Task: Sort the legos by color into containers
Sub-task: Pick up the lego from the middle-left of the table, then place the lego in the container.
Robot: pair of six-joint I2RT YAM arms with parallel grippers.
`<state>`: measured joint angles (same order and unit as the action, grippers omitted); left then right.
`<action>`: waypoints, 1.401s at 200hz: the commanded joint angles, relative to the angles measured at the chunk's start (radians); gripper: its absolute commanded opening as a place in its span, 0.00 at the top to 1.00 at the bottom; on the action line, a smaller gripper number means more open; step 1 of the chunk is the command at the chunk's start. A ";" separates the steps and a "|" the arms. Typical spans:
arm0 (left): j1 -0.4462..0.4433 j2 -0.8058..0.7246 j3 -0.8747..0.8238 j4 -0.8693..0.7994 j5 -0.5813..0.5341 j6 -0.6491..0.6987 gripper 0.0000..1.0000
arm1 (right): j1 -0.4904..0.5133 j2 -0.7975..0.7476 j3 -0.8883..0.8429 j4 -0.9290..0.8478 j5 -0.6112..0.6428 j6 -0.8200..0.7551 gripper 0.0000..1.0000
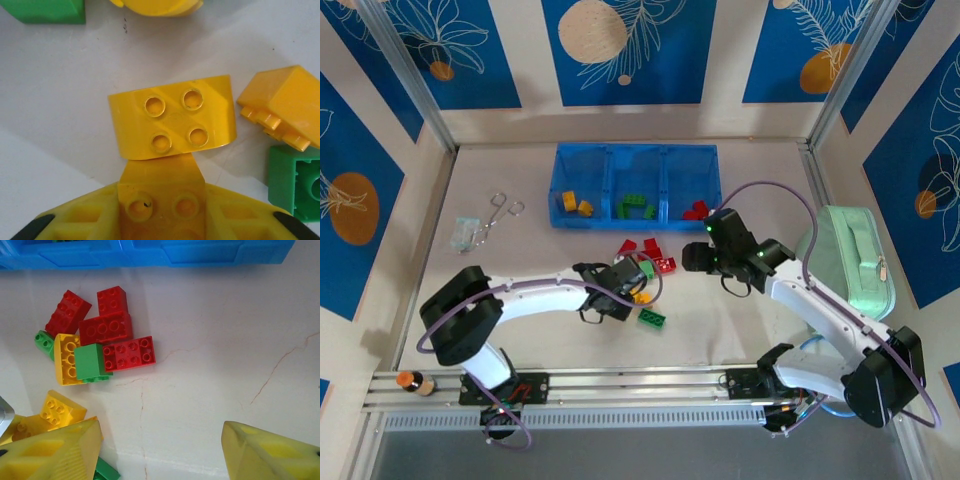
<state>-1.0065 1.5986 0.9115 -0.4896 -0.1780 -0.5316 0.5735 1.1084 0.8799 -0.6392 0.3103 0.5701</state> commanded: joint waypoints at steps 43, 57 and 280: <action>0.130 -0.133 0.037 -0.046 -0.021 0.047 0.69 | -0.006 -0.050 -0.064 0.035 -0.045 0.031 0.35; 0.208 -0.164 0.065 -0.064 -0.015 0.088 0.70 | 0.001 -0.047 -0.068 0.031 -0.047 0.035 0.35; 0.741 0.335 0.770 -0.108 0.153 0.200 0.38 | 0.272 -0.061 -0.128 -0.041 0.011 0.084 0.26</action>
<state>-0.2714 1.9919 1.6684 -0.5655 -0.0517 -0.3344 0.8310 1.0603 0.7551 -0.6544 0.3115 0.6567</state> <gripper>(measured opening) 0.578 0.726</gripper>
